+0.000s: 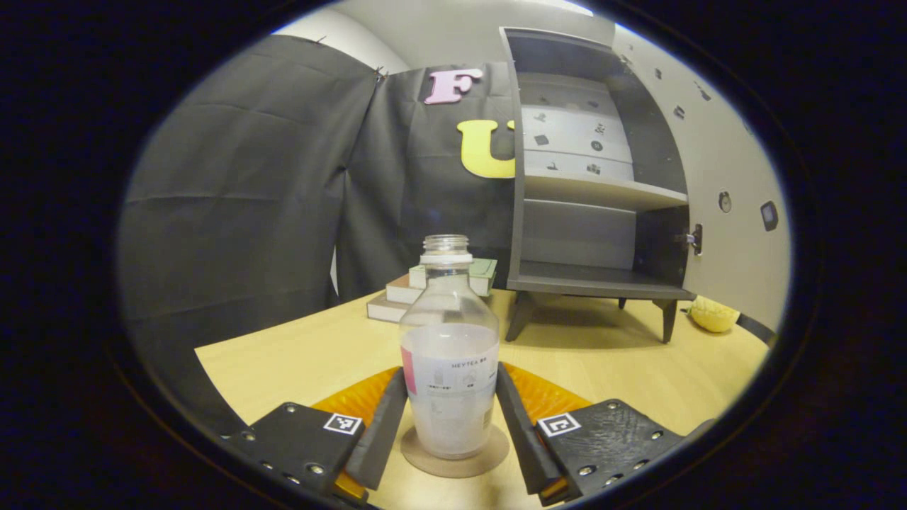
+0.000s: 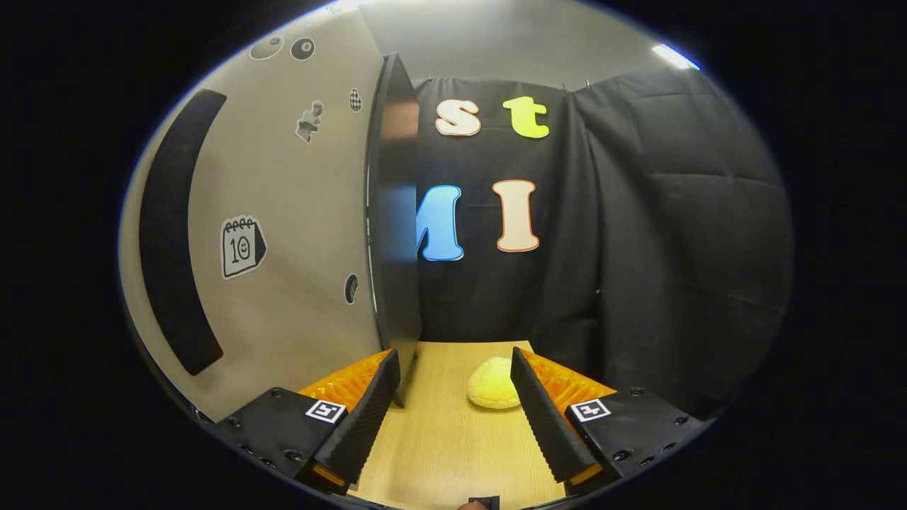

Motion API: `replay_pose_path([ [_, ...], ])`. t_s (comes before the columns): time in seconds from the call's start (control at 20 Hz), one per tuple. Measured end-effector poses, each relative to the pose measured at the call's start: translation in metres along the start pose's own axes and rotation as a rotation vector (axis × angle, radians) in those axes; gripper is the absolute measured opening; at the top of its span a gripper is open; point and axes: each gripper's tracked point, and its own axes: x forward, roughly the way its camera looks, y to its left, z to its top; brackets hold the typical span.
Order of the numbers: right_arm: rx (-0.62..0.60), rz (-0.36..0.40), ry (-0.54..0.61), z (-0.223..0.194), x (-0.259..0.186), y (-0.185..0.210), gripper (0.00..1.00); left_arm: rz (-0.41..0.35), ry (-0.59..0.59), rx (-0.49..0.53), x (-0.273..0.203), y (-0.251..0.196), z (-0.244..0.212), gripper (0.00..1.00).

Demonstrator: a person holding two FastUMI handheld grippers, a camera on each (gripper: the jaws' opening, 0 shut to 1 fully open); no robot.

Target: Open the cabinet door with the right hand, grasp the bottle in the cabinet with the left hand and place it on the coaster, then close the cabinet door with the right hand.

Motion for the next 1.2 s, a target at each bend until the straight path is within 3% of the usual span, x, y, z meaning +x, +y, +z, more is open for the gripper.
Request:
replay_pose_path([
  [0.1, -0.004, 0.002, -0.001, -0.001, 0.003, 0.001, 0.94, 0.003, 0.021, 0.021, -0.003, -0.002, -0.001, 0.75],
  [0.15, -0.003, 0.009, 0.002, -0.003, 0.004, 0.004, 0.94, 0.008, 0.031, 0.031, -0.006, -0.003, -0.001, 0.72],
  [0.2, -0.003, 0.016, 0.004, -0.004, 0.004, 0.005, 0.95, 0.012, 0.037, 0.039, -0.009, -0.003, 0.002, 0.75],
  [0.25, -0.003, 0.019, 0.003, -0.004, 0.004, 0.006, 0.99, 0.016, 0.033, 0.045, -0.008, -0.003, 0.007, 0.87],
  [0.35, -0.005, 0.021, -0.004, -0.003, 0.004, 0.004, 0.95, 0.011, 0.018, 0.044, -0.011, -0.009, 0.02, 0.91],
  [0.5, 0.006, 0.025, -0.023, 0.003, 0.0, -0.003, 0.99, 0.013, -0.014, 0.057, -0.017, -0.014, 0.047, 0.91],
  [0.6, 0.02, 0.041, -0.038, 0.01, -0.001, -0.004, 0.94, 0.02, -0.041, 0.066, -0.026, -0.017, 0.074, 0.89],
  [0.85, 0.057, 0.138, -0.055, 0.027, -0.003, 0.007, 0.95, 0.039, -0.116, 0.059, -0.054, -0.024, 0.155, 0.89],
  [0.95, 0.064, 0.183, -0.071, 0.04, -0.006, 0.015, 1.0, 0.062, -0.154, 0.071, -0.068, -0.019, 0.188, 0.88],
  [1.0, 0.061, 0.197, -0.078, 0.047, -0.009, 0.016, 0.94, 0.073, -0.167, 0.079, -0.075, -0.017, 0.202, 0.88],
  [1.2, 0.053, 0.253, -0.103, 0.072, -0.019, 0.029, 0.94, 0.105, -0.204, 0.074, -0.096, -0.01, 0.237, 0.9],
])
